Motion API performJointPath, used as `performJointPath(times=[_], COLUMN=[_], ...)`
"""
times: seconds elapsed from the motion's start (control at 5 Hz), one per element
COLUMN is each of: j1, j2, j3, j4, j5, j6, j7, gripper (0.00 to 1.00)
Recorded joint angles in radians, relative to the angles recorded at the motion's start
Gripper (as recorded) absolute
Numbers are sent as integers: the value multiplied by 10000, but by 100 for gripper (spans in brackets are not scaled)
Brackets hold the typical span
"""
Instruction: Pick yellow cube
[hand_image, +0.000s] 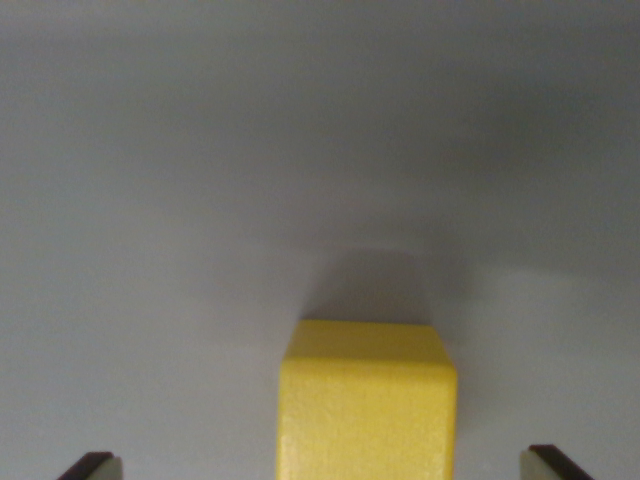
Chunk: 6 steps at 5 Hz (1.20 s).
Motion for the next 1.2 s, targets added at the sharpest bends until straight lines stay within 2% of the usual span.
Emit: performJointPath(times=[0.2,0.4,0.6,0.8,1.0,1.2], j1=[-22,-22,-43,-43,-59,-59], j2=[178,178,347,347,477,477], j3=[-22,-22,-44,-44,-60,-60], j4=[-170,-170,-331,-331,-456,-456], j5=[15,15,29,29,40,40], j6=[-320,-320,-623,-623,-857,-857], j7=[-68,-68,-133,-133,-183,-183], gripper=[0,0,0,0,0,0])
